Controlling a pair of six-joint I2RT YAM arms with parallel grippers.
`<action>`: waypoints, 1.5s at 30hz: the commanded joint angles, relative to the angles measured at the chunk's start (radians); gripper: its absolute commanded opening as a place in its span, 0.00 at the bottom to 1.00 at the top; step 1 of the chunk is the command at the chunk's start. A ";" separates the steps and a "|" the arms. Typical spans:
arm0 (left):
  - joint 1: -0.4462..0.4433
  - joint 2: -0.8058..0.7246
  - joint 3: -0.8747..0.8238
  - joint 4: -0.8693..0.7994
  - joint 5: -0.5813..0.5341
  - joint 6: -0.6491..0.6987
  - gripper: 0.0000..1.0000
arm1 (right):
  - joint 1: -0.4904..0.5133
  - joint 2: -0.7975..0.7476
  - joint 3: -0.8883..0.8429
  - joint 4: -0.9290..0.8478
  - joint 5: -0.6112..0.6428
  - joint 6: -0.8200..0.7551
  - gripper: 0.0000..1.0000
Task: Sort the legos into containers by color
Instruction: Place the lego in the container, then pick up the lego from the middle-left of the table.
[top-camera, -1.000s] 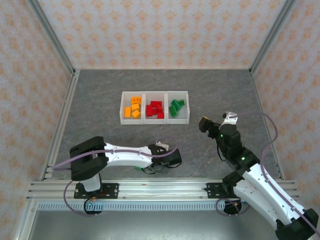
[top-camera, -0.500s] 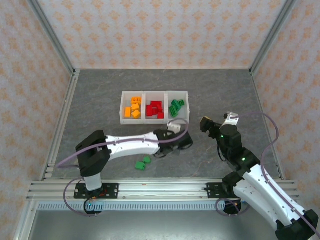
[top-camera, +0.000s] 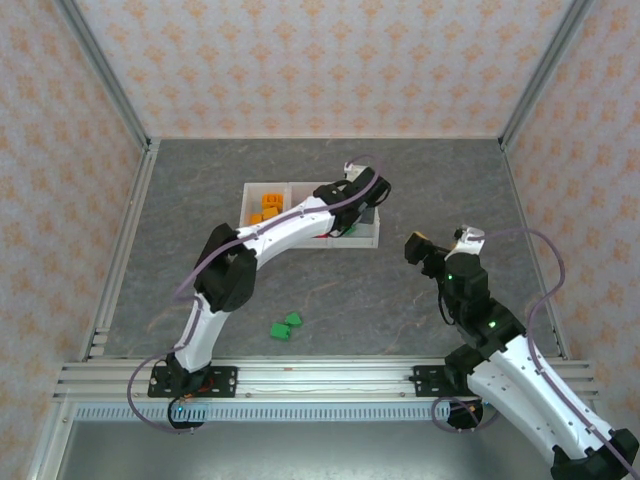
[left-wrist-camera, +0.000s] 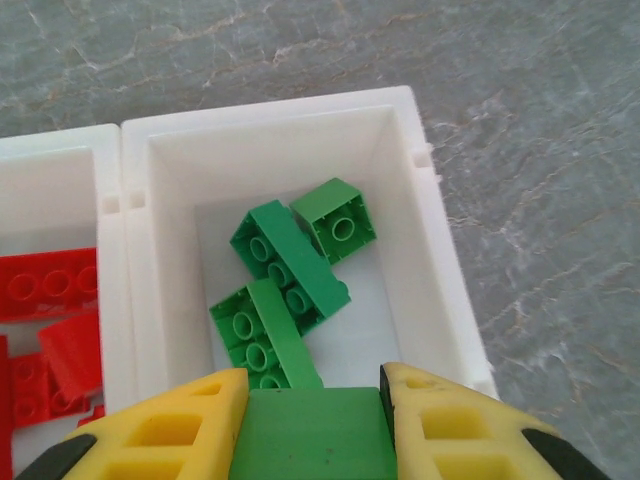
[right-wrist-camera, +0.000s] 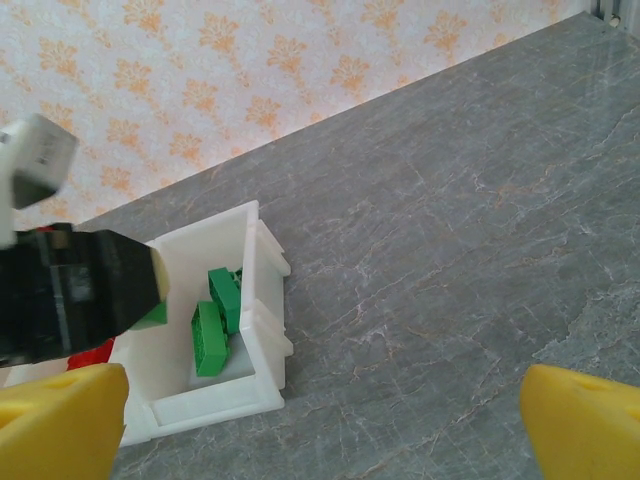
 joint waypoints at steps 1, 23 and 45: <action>0.001 0.039 0.043 0.012 0.041 0.035 0.28 | -0.001 -0.010 -0.001 -0.015 0.040 0.014 0.99; 0.012 -0.037 -0.024 0.057 0.053 0.068 0.73 | -0.001 -0.010 -0.006 -0.017 0.058 0.018 1.00; -0.286 -0.483 -0.710 -0.077 0.063 -0.035 0.85 | -0.001 -0.007 -0.016 -0.001 0.047 0.021 1.00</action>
